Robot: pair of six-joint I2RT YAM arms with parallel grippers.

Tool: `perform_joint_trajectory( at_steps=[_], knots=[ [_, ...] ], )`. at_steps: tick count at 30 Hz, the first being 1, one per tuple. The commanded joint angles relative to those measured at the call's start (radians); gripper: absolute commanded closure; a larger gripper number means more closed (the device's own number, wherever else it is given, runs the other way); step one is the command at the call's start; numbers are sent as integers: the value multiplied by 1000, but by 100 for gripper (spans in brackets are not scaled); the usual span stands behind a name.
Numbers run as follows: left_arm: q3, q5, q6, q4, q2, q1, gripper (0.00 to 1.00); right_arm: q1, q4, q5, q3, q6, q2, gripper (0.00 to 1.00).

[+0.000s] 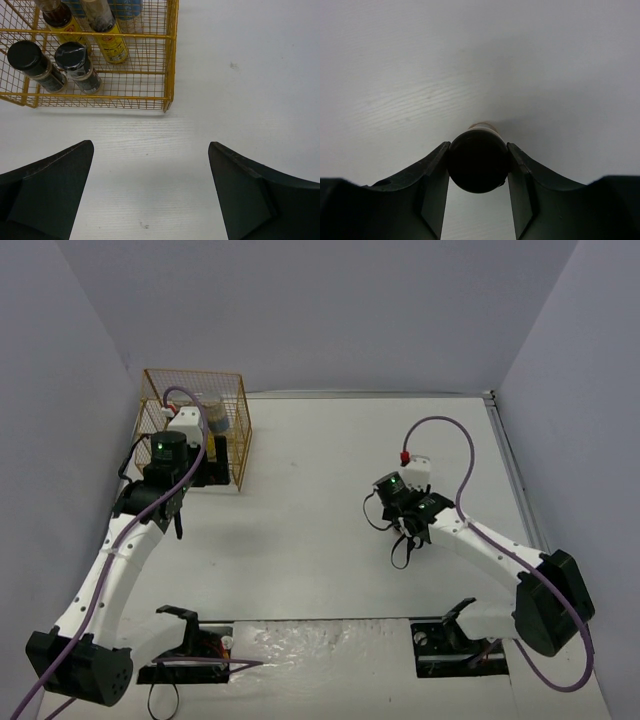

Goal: Organize the condiment bottles

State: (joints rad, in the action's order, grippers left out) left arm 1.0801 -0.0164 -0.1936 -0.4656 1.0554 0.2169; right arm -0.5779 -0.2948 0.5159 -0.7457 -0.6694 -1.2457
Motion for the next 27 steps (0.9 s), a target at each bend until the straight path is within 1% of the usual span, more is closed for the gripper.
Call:
perform_joint_trajectory(
  at_steps=[1, 2, 4, 6, 8, 10, 13, 16, 20, 23, 27],
  knots=[
    [17, -18, 8, 62, -22, 4, 3, -105, 121, -26, -182, 105, -109, 90],
    [15, -22, 5, 62, -23, 1, 3, -140, 148, -53, -248, 125, -175, 90],
    [12, -24, 2, 64, -26, -1, 3, -172, 166, -60, -327, 168, -252, 90],
    [4, -41, -1, 67, -33, -2, 3, -218, 165, -74, -448, 205, -365, 90],
    [-3, -66, 0, 70, -45, -3, 3, -246, 169, -107, -536, 253, -476, 90],
    [-7, -93, -1, 70, -50, -5, 3, -263, 174, -162, -619, 288, -555, 90],
    [-12, -125, -3, 73, -57, -7, 3, -290, 174, -202, -710, 324, -641, 89],
    [-15, -132, -6, 77, -58, -9, 3, -304, 176, -219, -745, 342, -680, 87],
    [-17, -123, -7, 82, -53, -10, 3, -306, 181, -235, -745, 352, -698, 84],
    [-17, -99, -9, 84, -44, -10, 3, -305, 184, -251, -716, 361, -690, 76],
    [-19, -81, -10, 89, -36, -10, 3, -304, 195, -261, -677, 356, -670, 61]
  ],
)
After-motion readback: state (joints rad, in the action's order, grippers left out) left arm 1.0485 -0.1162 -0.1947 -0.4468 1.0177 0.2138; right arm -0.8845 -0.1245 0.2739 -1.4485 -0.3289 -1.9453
